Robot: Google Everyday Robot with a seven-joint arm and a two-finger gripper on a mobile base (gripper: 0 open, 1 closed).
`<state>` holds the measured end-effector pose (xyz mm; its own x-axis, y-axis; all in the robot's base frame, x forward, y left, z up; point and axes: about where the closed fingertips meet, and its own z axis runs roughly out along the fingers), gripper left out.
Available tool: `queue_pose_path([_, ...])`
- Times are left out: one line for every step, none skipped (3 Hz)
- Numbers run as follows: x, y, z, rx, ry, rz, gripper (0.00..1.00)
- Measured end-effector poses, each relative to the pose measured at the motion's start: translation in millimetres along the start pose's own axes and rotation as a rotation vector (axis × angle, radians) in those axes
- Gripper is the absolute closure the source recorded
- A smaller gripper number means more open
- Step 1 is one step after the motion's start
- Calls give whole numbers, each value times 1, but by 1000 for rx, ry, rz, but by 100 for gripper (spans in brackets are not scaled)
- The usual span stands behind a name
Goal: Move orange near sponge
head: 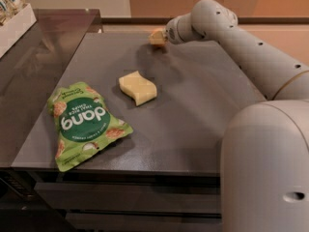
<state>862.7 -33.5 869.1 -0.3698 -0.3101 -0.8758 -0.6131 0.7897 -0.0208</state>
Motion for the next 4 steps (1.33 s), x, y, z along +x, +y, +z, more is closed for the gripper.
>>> queue_pose_path([0,12,-15,-67,-4,-27,100])
queue_pose_path([2,31,-41,-189,-6,-62,100])
queue_pose_path([14,51,-66,-295,10,-96,100])
queue_pose_path([34,69,-91,-387,31,-131,100])
